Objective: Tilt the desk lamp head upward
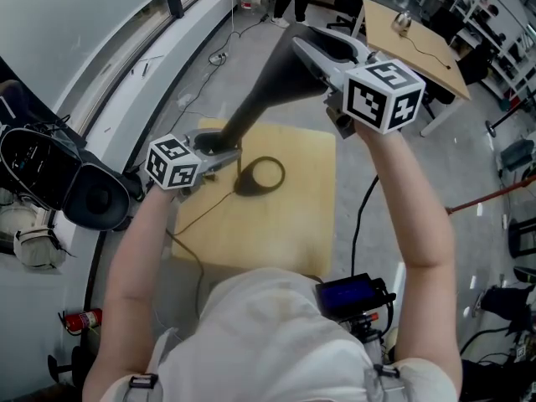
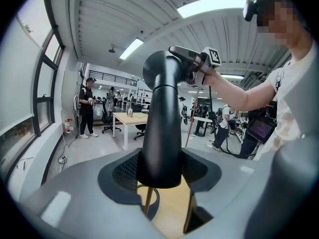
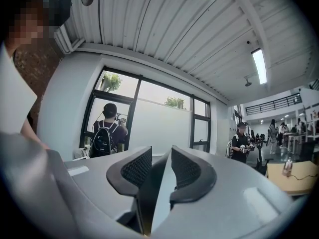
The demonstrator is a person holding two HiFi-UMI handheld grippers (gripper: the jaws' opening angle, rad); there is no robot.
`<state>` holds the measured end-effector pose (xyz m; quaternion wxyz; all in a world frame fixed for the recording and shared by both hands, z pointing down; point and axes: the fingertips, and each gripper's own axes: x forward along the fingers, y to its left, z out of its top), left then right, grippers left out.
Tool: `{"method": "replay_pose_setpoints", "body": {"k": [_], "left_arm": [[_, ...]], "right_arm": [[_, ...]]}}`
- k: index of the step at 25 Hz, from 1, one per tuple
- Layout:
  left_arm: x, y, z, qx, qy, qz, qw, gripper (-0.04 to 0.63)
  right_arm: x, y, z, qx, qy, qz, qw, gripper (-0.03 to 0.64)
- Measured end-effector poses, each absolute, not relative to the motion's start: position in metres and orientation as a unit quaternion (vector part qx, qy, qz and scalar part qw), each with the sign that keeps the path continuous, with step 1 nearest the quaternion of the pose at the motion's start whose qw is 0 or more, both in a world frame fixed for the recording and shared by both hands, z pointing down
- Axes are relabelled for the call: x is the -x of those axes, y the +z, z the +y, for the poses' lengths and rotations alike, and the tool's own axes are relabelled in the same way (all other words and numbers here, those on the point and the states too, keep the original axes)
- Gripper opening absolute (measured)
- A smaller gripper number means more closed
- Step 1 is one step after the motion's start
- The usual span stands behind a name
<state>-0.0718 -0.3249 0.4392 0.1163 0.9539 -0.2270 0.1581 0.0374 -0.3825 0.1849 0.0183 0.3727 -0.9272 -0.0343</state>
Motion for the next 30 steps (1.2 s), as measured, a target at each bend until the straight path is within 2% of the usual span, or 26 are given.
{"method": "replay_pose_setpoints", "body": {"k": [11,30], "left_arm": [[0.082,0.442,-0.329,-0.953,0.158,-0.237,0.105,0.224],[0.069,0.441,-0.321,-0.954,0.142,-0.250,0.088,0.227]], "right_arm": [[-0.010,0.179,-0.378,-0.386,-0.053,-0.920,0.028,0.123],[-0.022,0.185,-0.363,-0.412,-0.061,-0.909,0.027,0.124]]}}
